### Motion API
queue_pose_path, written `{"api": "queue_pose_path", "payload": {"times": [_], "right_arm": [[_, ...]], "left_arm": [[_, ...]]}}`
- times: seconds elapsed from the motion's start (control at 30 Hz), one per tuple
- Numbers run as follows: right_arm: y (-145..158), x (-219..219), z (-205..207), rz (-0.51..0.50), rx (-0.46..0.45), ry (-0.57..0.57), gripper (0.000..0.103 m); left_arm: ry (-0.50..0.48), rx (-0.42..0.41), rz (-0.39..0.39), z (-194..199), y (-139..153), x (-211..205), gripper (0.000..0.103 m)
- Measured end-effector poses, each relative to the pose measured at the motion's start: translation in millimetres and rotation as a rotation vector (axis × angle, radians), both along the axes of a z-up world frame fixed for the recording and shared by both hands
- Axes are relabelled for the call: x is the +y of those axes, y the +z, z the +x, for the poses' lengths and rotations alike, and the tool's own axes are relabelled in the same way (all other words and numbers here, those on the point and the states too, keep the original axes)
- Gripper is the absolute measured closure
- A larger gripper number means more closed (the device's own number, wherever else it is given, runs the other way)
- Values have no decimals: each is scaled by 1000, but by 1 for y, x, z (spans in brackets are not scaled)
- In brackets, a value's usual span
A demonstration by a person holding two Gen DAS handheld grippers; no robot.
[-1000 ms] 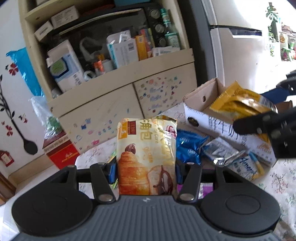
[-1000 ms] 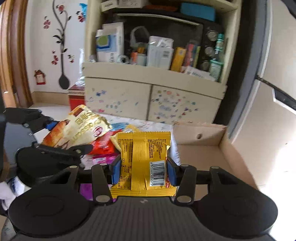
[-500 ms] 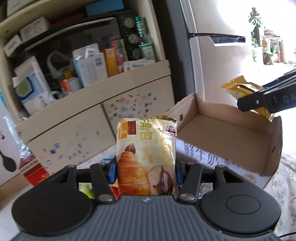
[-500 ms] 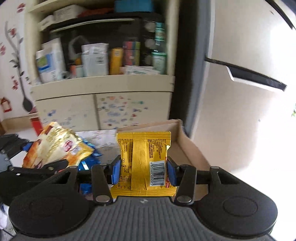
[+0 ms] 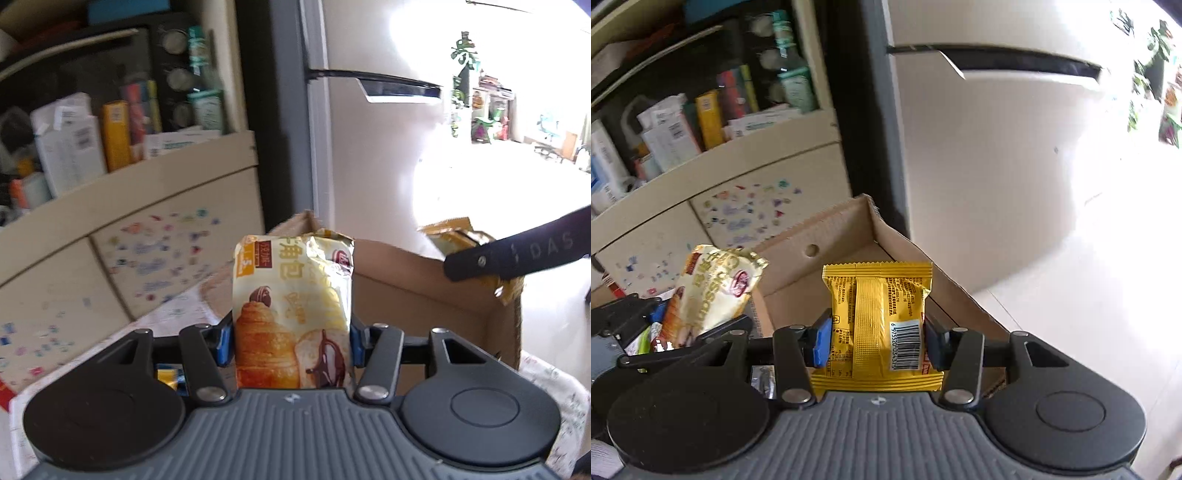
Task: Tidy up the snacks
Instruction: 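Carry both packs to the cardboard box and open both grippers to drop them, then grasp the purple packet with the left gripper while the right grasps the silver foil packet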
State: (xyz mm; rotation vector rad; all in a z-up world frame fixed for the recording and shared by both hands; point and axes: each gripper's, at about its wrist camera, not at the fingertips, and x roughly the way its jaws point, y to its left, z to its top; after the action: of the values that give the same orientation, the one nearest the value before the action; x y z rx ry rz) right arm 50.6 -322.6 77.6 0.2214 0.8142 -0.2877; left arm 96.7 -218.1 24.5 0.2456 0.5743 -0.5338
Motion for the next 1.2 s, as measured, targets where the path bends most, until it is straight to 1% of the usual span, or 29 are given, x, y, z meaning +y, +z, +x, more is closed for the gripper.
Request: {"api": "queue_pose_path", "payload": {"times": [0.13, 0.17, 0.2, 0.23, 0.27, 0.3, 0.37, 0.57, 0.77, 1.0, 1.13, 1.2], "right_arm": [[-4, -5, 1, 0, 12, -39, 48], [-4, -8, 1, 5, 15, -49, 48], [-5, -10, 1, 11, 19, -60, 48], [-6, -11, 2, 16, 21, -71, 47], [-7, -13, 2, 16, 22, -79, 47], [-6, -14, 2, 14, 23, -83, 46], [-6, -15, 1, 16, 19, -87, 44], [-5, -16, 2, 49, 6, -86, 43], [-5, -8, 3, 83, -3, -29, 41], [-5, 14, 6, 135, -20, 106, 41], [-7, 33, 7, 145, -10, 192, 41], [-9, 45, 8, 138, 1, 238, 41]], "left_arm": [[-26, 39, -36, 10, -7, -17, 48], [-31, 48, -47, 13, -8, -20, 48], [-35, 57, -58, 14, -11, -23, 45], [-35, 65, -66, 16, -13, -26, 40], [-29, 71, -72, 16, -15, -27, 27], [-22, 71, -79, 16, -16, -28, 19], [-16, 71, -90, 14, -14, -28, 13], [4, 68, -82, 12, 0, -16, 11], [59, 68, -58, 11, 13, 16, 8], [155, 112, -40, 4, 16, 63, 7], [184, 124, -25, -4, 15, 81, 7], [181, 138, -18, -7, 13, 88, 7]]}}
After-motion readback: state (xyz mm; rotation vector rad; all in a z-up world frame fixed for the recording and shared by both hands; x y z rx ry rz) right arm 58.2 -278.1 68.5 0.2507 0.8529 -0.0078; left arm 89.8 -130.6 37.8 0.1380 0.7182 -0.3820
